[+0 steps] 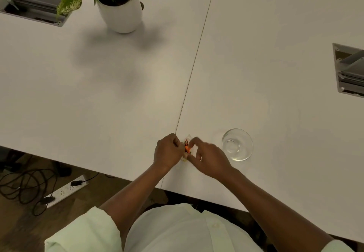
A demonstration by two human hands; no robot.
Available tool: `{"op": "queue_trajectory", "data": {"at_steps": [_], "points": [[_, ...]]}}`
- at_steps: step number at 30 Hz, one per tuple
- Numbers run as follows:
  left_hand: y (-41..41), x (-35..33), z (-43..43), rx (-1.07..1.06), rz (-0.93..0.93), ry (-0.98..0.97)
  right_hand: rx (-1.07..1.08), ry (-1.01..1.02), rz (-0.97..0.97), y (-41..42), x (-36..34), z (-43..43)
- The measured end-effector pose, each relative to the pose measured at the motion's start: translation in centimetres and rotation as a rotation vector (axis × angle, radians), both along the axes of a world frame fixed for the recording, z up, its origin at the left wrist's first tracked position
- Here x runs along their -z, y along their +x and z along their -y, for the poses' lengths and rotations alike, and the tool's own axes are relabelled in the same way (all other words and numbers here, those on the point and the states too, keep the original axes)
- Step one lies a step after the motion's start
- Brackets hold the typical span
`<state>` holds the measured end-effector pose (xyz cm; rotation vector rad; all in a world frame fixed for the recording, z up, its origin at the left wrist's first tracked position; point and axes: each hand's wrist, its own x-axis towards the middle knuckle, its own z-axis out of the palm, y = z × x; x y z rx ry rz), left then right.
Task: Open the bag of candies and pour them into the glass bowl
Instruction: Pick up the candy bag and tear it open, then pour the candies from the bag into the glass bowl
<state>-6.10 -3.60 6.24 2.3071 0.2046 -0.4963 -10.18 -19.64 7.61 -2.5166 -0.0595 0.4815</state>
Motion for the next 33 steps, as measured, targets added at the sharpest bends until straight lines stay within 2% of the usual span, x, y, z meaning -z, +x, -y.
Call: {"op": "queue_trajectory", "data": {"at_steps": [5,9,13,16,19,24,28,33], "points": [[-0.4,-0.7,1.6,0.028,-0.013,-0.044,-0.039,-0.009,-0.163,-1.6,0.6,0.0],[-0.9,-1.5,2.9,0.036,-0.022,-0.094,-0.017,-0.03,-0.138,-1.8,-0.2,1.0],[-0.6,-1.5,4.2,-0.057,-0.101,-0.204,0.016,-0.018,-0.108,-1.6,-1.3,3.0],[-0.9,-1.2,5.2,-0.148,-0.178,-0.248,0.091,0.072,-0.081,-1.8,-2.0,4.4],[-1.3,-0.3,6.4,-0.236,-0.346,-0.329,0.221,0.246,-0.126,-2.1,-3.4,6.0],[-2.1,0.4,7.7,-0.354,-0.653,-0.616,0.452,0.535,-0.277,-2.4,-4.8,8.1],[-2.6,0.5,8.5,-0.46,-0.692,-0.7,0.56,0.654,-0.332,-2.5,-5.1,10.0],[-2.6,-0.1,9.4,-0.483,-0.642,-0.672,0.628,0.687,-0.38,-2.8,-3.9,12.2]]}}
